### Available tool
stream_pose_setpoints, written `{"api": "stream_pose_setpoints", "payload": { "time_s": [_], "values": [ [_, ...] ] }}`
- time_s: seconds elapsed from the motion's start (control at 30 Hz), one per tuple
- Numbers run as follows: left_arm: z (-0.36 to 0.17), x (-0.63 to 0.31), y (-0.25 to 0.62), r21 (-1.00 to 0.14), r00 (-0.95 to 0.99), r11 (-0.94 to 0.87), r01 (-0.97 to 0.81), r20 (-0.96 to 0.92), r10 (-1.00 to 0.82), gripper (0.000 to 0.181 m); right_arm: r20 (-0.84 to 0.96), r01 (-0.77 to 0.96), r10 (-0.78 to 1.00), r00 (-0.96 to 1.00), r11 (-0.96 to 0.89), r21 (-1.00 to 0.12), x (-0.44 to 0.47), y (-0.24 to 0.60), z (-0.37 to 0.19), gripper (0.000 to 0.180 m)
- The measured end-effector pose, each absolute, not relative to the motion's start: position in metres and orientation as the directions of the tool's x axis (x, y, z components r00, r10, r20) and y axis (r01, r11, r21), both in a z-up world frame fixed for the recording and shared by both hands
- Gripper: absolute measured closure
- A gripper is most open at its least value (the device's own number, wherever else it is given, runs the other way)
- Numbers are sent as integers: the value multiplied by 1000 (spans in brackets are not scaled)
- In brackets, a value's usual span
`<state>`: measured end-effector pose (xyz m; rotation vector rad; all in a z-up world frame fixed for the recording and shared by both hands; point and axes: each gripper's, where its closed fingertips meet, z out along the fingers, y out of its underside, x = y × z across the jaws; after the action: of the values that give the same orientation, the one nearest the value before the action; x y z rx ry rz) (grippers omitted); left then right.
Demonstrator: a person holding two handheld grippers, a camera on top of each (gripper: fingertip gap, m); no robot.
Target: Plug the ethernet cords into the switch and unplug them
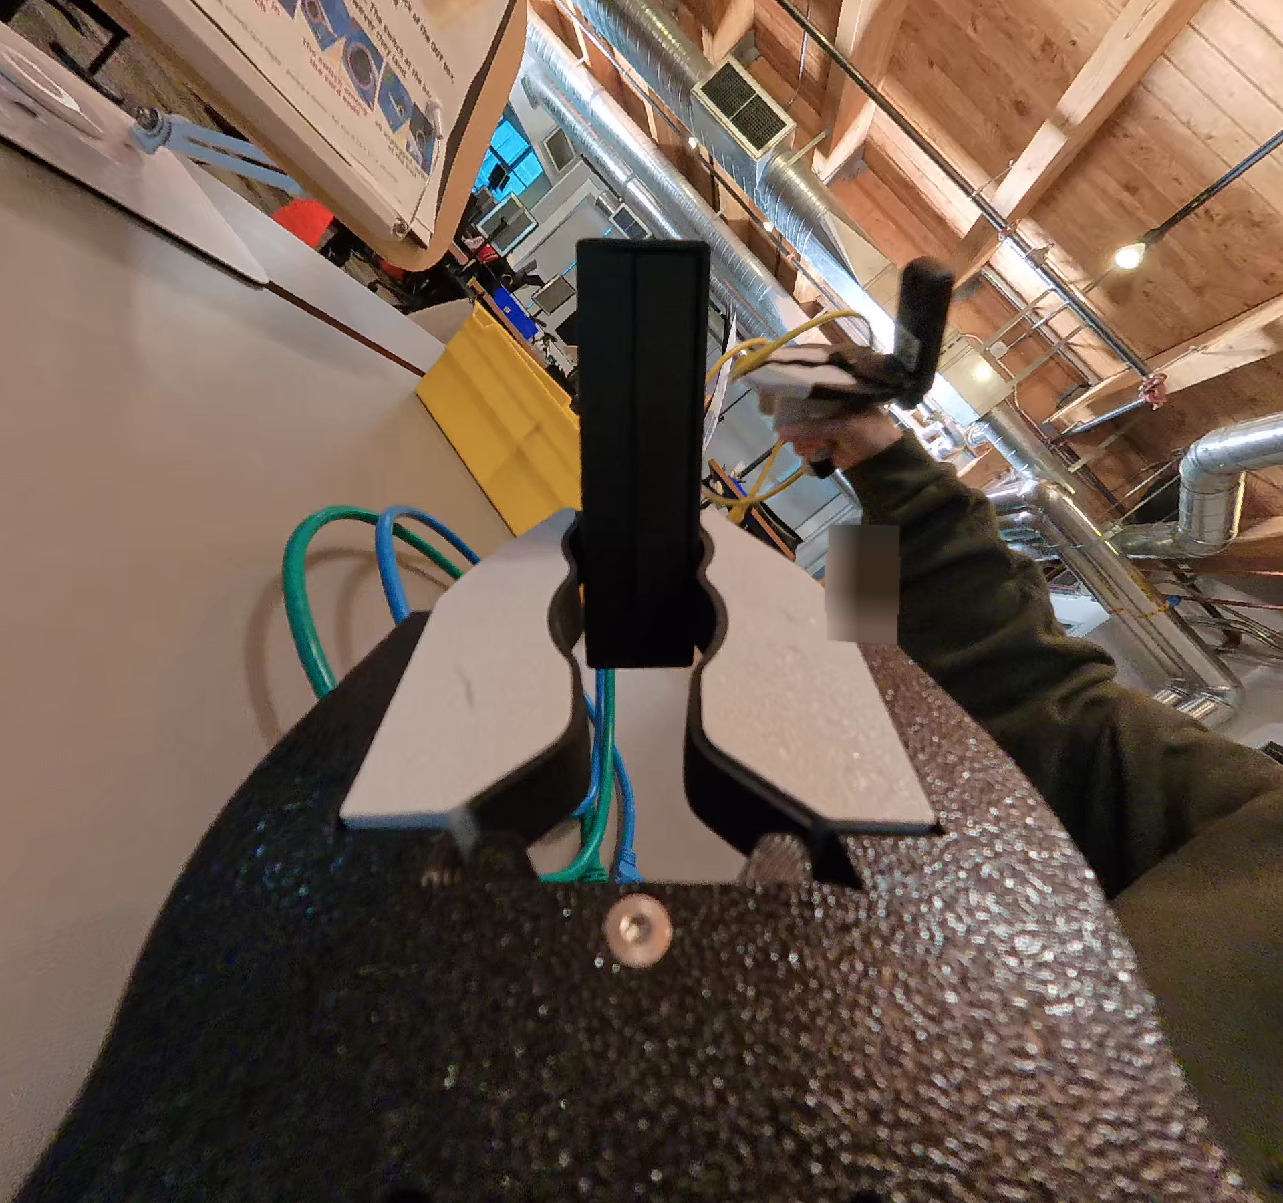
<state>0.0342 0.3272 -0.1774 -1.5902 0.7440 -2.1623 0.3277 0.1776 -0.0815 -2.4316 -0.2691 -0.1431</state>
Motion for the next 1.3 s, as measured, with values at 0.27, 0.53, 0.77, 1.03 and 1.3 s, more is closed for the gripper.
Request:
{"api": "stream_pose_setpoints", "payload": {
  "time_s": [0.27, 0.53, 0.77, 1.03, 1.3],
  "values": [
    [-182, 37, 323, -595, -313, -802, -48, 772, -554, 154, 32, 222, 225, 974, -909, -352, 323, 159, -217, 171],
    [-185, 39, 322, -593, -311, -804, -57, 775, -550, 154, 100, 384, 372, 923, -868, -315, 331, 176, -220, 171],
    [-189, 43, 315, -584, -315, -808, -82, 784, -534, 154, 148, 509, 490, 859, -785, -353, 319, 202, -159, 171],
    [-192, 47, 307, -576, -329, -810, -109, 790, -518, 154, 111, 481, 481, 869, -773, -414, 320, 205, -146, 171],
    [-191, 47, 306, -566, -341, -817, -110, 794, -504, 154, 4, 420, 435, 900, -867, -267, 327, 173, -203, 171]
  ]
}}
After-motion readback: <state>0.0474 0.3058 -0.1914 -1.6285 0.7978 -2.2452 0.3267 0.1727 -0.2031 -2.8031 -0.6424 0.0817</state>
